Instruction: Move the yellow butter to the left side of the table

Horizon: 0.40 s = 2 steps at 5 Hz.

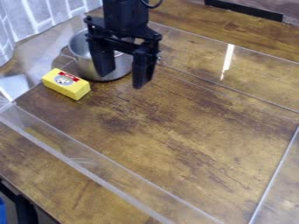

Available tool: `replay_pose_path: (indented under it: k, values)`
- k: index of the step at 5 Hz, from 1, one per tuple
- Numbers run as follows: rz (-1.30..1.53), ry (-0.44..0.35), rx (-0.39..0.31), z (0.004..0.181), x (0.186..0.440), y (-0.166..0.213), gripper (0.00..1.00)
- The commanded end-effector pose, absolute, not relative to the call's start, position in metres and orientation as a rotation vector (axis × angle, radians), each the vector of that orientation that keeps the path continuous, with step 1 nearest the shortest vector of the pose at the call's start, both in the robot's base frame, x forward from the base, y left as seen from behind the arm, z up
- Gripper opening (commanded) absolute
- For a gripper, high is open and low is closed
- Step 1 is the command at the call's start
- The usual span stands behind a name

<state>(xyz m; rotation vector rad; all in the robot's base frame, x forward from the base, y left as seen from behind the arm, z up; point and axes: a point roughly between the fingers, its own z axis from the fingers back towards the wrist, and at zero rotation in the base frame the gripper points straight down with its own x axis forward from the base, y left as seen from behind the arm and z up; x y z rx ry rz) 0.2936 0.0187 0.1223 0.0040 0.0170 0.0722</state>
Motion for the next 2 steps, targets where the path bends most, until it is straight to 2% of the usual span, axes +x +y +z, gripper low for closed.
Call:
replay_pose_path:
  k: [1, 2]
  values:
    - [0.08, -0.058, 0.008, 0.1456, 0.2972, 0.0058, 1.0]
    - [0.108, -0.041, 0.01, 0.1363, 0.2981, 0.0114, 1.0]
